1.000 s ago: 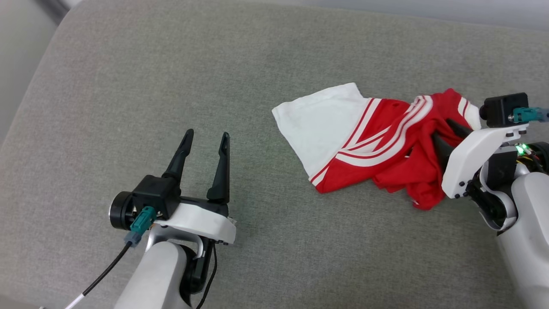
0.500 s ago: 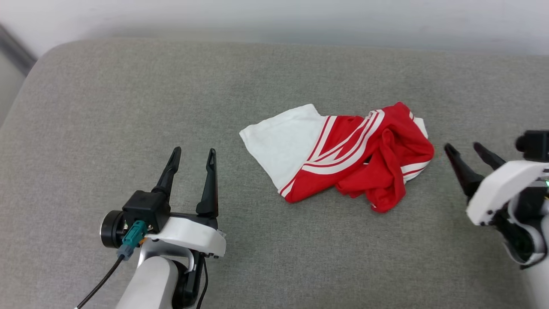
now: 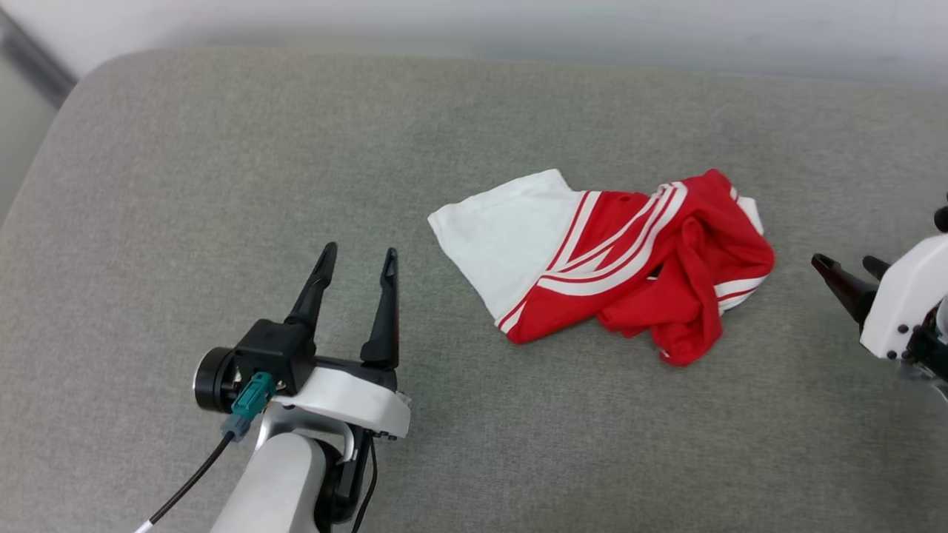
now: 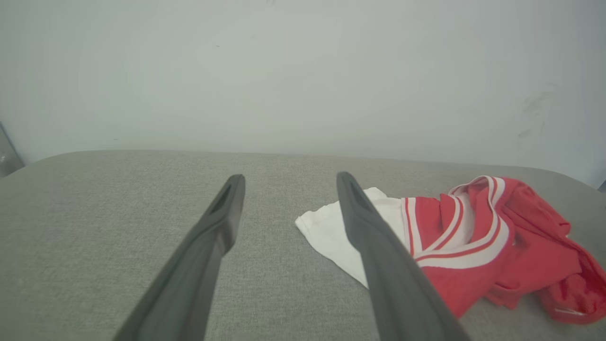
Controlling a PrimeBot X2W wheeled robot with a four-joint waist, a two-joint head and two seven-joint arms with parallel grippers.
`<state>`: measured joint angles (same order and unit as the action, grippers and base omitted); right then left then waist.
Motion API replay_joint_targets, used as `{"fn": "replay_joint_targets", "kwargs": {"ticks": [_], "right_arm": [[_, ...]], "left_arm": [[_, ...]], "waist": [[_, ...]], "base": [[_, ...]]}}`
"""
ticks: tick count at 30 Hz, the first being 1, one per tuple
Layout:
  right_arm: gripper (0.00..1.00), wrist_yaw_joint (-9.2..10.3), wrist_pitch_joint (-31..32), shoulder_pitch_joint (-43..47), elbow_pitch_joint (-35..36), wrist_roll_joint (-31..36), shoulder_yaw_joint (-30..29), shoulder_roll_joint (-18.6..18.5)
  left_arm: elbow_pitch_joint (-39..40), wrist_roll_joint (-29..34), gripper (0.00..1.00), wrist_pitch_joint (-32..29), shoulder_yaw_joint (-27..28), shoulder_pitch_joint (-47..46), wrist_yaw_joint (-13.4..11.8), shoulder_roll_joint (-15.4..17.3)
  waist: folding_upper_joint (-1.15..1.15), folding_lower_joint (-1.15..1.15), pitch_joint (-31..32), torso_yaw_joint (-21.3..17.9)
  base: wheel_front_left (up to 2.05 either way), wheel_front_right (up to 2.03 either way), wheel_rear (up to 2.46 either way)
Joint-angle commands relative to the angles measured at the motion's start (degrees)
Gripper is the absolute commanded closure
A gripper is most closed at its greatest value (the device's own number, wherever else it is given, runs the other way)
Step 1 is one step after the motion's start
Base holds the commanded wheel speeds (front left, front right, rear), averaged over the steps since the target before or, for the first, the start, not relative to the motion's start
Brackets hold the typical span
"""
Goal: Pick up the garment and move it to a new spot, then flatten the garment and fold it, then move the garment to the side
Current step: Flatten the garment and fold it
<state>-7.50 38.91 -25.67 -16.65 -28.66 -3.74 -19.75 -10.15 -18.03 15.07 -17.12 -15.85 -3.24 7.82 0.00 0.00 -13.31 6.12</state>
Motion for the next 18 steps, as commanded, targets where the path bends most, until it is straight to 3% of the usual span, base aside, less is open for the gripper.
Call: {"fn": "replay_joint_targets", "kwargs": {"ticks": [1,9,15,16,17,18], "right_arm": [[0.0,0.02,0.5,-0.9,-0.1,0.4,0.4,0.0],[0.0,0.02,4.4,-6.2,-4.7,0.6,3.4,1.1],[0.0,0.01,7.0,-5.1,-10.6,-0.9,7.8,2.1],[0.24,0.01,7.1,-4.9,-11.0,-1.4,8.5,2.2],[0.71,0.01,6.8,-5.0,-11.2,-1.9,9.1,2.2],[1.0,0.01,6.7,-5.2,-11.3,-2.6,9.6,2.2]], "left_arm": [[0.2,0.4,0.0,0.1,-0.1,-0.7,0.1,-0.3],[0.6,0.9,0.0,0.1,0.0,-2.6,0.5,-1.4],[0.0,1.4,0.0,0.1,0.2,-3.2,0.7,-2.1],[-0.1,1.5,0.0,0.1,0.3,-3.2,0.7,-2.2],[-0.2,1.6,0.0,0.1,0.5,-3.2,0.7,-2.2],[-0.3,1.6,0.0,0.1,0.7,-3.1,0.7,-2.3]], "waist": [[0.0,0.0,-1.4,1.2],[0.0,0.0,-5.9,3.8],[0.0,0.0,-6.6,4.3],[0.0,0.0,-6.5,4.2],[0.0,0.0,-6.4,4.0],[0.0,0.0,-6.2,3.8]], "base": [[0.0,0.0,0.0],[0.0,0.0,0.0],[0.0,0.0,0.0],[0.0,0.0,0.0],[0.0,0.0,0.0],[0.0,0.0,0.0]]}}
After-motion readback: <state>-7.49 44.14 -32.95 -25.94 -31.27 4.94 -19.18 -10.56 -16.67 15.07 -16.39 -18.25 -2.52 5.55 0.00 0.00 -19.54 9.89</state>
